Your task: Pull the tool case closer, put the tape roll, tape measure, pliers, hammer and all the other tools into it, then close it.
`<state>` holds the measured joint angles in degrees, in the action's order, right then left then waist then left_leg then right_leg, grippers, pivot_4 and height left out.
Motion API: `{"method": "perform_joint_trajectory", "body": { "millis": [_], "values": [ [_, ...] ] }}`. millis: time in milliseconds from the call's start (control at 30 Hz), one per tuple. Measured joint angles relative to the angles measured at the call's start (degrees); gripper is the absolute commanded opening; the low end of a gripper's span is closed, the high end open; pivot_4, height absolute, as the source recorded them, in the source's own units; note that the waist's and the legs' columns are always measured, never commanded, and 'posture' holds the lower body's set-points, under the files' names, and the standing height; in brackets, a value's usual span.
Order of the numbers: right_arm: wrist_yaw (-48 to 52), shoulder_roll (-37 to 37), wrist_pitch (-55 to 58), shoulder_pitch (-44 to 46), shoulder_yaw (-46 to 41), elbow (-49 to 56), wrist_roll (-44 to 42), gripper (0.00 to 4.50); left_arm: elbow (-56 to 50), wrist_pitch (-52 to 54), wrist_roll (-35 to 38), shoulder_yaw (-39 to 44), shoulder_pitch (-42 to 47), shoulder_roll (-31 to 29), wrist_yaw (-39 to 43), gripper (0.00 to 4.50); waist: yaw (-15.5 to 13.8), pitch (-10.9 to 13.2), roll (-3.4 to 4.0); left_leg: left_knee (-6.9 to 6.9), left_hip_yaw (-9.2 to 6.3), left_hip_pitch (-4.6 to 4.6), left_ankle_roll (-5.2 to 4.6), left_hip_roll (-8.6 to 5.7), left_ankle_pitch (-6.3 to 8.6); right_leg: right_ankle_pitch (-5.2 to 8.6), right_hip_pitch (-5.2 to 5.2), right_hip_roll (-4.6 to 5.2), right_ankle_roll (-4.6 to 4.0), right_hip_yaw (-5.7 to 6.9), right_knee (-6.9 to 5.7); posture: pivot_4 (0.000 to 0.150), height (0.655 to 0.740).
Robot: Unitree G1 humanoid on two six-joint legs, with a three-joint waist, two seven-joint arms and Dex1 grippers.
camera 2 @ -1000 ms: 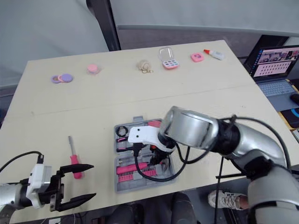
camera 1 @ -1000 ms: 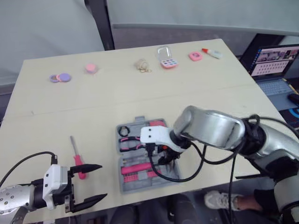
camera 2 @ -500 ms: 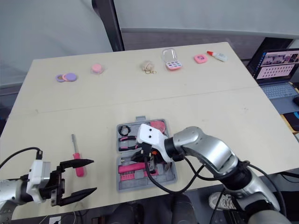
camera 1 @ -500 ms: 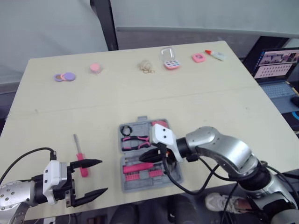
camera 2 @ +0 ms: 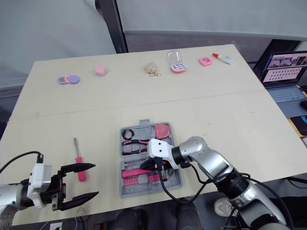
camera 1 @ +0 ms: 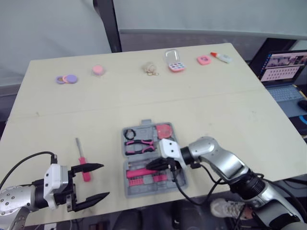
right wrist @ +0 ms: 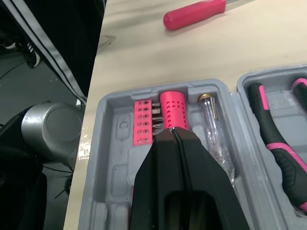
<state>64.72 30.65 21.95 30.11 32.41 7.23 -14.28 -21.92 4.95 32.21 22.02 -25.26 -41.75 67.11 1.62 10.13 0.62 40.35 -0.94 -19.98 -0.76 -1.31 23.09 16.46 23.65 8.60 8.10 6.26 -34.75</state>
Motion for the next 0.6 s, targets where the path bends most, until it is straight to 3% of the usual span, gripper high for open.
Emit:
{"method": "perform_joint_trajectory", "body": {
  "millis": [600],
  "values": [
    [0.7,-2.1,-4.9,-1.4,0.0,-7.4,6.6,0.04,-0.1,-0.2,0.0,0.0,-1.1,0.0,0.0,4.5,0.0,0.0,0.0,-0.03,0.0,0.14,0.0,0.01,0.0,0.0,-0.12,0.0,0.0,0.0,0.01,0.15,0.74]
  ]
}}
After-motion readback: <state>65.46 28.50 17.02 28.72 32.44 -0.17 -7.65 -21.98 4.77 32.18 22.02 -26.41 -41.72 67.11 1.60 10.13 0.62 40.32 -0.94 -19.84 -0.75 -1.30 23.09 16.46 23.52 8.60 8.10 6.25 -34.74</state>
